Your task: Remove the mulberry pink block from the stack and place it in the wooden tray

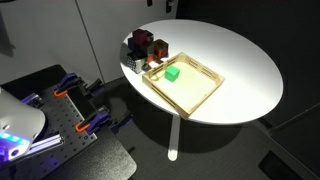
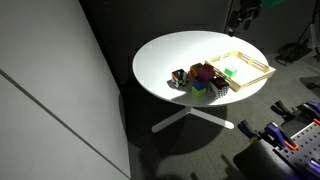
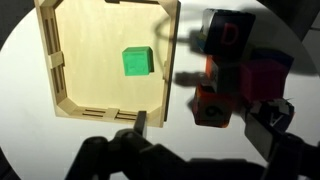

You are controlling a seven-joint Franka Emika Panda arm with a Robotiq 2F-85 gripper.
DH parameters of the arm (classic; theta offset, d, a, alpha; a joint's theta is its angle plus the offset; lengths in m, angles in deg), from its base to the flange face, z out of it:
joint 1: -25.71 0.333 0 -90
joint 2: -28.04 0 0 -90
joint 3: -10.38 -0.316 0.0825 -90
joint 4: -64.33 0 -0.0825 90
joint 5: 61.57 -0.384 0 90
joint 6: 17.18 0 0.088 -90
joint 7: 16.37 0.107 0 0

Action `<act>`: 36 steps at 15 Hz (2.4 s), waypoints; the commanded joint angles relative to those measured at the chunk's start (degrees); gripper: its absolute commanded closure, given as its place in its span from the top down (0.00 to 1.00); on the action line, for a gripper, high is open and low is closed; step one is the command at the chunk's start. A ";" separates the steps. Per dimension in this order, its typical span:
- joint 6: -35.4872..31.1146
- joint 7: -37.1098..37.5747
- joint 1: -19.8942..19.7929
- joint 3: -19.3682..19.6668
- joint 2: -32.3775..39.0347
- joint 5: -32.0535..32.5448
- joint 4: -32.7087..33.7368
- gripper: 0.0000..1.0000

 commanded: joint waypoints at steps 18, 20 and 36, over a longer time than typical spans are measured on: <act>-3.94 -0.16 5.46 -5.69 17.87 -1.19 12.04 1.00; -3.68 0.08 6.14 -6.12 18.67 -1.11 12.89 1.00; -2.52 5.95 10.04 -4.82 20.69 4.31 12.27 1.00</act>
